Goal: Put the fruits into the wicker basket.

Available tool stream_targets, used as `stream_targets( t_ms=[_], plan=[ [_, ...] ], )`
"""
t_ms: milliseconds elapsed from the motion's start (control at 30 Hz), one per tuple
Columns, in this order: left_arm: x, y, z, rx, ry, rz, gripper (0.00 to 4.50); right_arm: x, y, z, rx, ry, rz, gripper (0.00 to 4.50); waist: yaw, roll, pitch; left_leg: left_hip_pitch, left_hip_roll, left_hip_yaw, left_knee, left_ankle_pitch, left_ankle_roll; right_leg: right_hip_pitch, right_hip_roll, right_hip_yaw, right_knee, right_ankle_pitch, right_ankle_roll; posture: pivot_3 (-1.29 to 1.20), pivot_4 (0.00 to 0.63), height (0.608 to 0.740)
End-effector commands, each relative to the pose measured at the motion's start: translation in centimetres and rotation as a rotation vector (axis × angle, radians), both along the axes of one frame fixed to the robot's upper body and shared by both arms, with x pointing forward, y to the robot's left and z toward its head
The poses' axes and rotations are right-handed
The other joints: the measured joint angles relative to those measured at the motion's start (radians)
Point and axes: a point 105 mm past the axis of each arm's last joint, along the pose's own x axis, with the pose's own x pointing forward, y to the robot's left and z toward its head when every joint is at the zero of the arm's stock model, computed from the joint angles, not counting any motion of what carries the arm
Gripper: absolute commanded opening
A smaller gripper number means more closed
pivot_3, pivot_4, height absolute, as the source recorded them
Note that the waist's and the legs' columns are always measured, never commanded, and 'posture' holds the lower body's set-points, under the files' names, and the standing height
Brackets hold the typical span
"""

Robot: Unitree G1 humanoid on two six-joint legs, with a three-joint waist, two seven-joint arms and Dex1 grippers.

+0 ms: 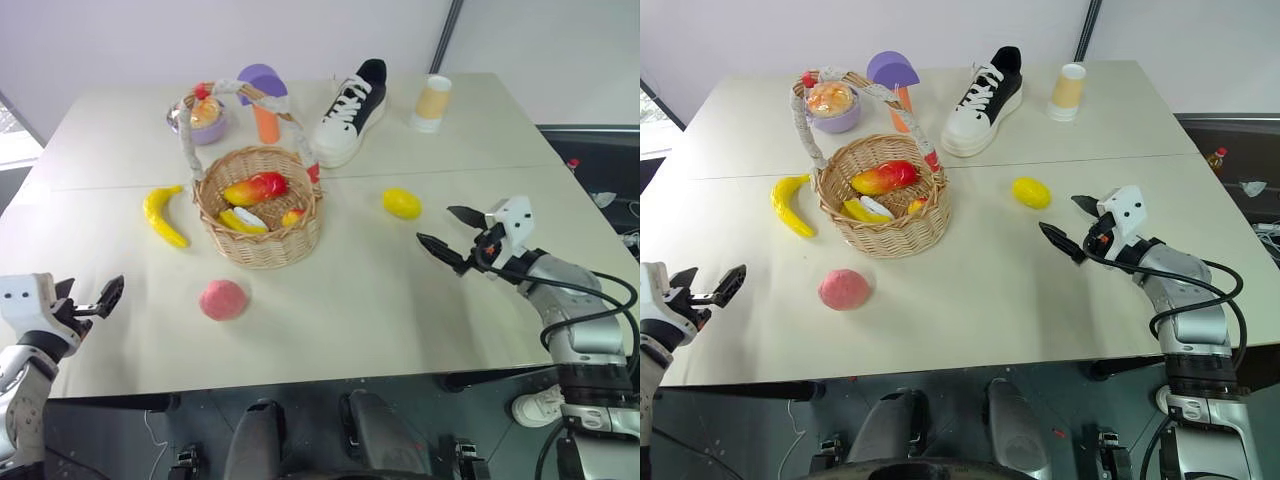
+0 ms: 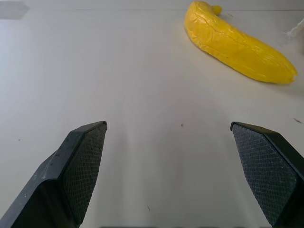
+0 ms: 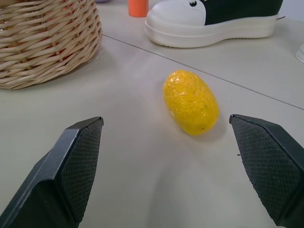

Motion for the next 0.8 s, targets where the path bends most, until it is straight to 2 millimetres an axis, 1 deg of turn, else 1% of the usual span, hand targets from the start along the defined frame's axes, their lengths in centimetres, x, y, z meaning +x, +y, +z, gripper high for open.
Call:
stream_targets(
  t_ms=[33, 133, 300, 333, 433, 533, 600, 700, 800],
  plan=[
    [-0.2, 0.6, 1.4, 0.029, -0.052, 0.026, 4.50, -0.1, 0.7, 1.3, 0.010, -0.048, 0.028, 4.43, -0.001, 0.000, 0.000, 0.000, 0.000, 0.000, 0.000, 0.000, 0.000, 0.000, 0.000, 0.000, 0.000, 0.000, 0.000, 0.00, 0.150, 0.740],
    [-0.1, 0.4, 1.5, 0.026, -0.050, 0.023, 4.50, -0.1, 0.9, 1.3, 0.008, -0.047, 0.039, 4.43, 0.000, 0.000, 0.000, 0.000, 0.000, 0.000, 0.000, 0.000, 0.000, 0.000, 0.000, 0.000, 0.000, 0.000, 0.000, 0.00, 0.150, 0.740],
    [0.7, 0.2, 2.6, 0.020, -0.086, 0.051, 4.50, -0.6, 1.7, 1.7, -0.018, -0.052, 0.083, 4.43, 0.001, 0.000, 0.000, 0.000, 0.000, 0.000, 0.000, 0.000, 0.000, 0.000, 0.000, 0.000, 0.000, 0.000, 0.000, 0.00, 0.150, 0.740],
    [1.0, 0.2, 3.0, 0.006, -0.093, 0.063, 4.50, -0.9, 2.3, 1.8, -0.039, -0.053, 0.117, 4.43, 0.001, 0.000, 0.000, 0.000, 0.000, 0.000, 0.000, 0.000, 0.000, 0.000, 0.000, 0.000, 0.000, 0.000, 0.000, 0.00, 0.150, 0.740],
    [3.1, -1.3, 4.7, -0.031, -0.118, 0.065, 4.50, -1.9, 4.5, 3.1, -0.063, -0.080, 0.220, 4.43, 0.001, -0.001, 0.000, 0.000, 0.000, 0.000, 0.001, 0.000, 0.000, 0.000, 0.000, 0.000, 0.001, 0.000, 0.000, 0.00, 0.150, 0.740],
    [5.2, -1.8, 5.2, 0.004, -0.065, 0.107, 4.50, -3.1, 6.0, 4.0, -0.082, -0.084, 0.299, 4.43, 0.004, -0.001, -0.001, 0.000, -0.001, -0.001, 0.001, 0.000, 0.000, 0.000, 0.000, -0.001, 0.001, 0.000, 0.000, 0.00, 0.150, 0.740],
    [6.6, -1.7, 5.6, 0.030, -0.032, 0.153, 4.50, -4.2, 7.2, 4.7, -0.093, -0.087, 0.359, 4.43, 0.004, -0.001, -0.001, 0.000, -0.001, -0.001, 0.001, 0.000, 0.000, 0.000, 0.000, -0.001, 0.001, 0.000, 0.000, 0.00, 0.150, 0.740],
    [9.0, -2.4, 6.6, -0.018, -0.027, 0.171, 4.50, -5.7, 9.2, 5.8, -0.106, -0.104, 0.450, 4.43, 0.003, -0.002, 0.000, 0.000, -0.001, -0.001, 0.001, 0.000, 0.000, 0.000, 0.000, -0.001, 0.001, 0.000, 0.000, 0.00, 0.150, 0.740],
    [11.1, -3.4, 6.5, -0.011, 0.028, 0.192, 4.50, -6.7, 10.9, 6.6, -0.119, -0.127, 0.520, 4.43, 0.000, -0.002, -0.001, 0.000, -0.001, -0.002, 0.001, 0.000, 0.000, 0.000, 0.000, -0.002, 0.002, 0.000, 0.001, 0.00, 0.150, 0.740]
  ],
)
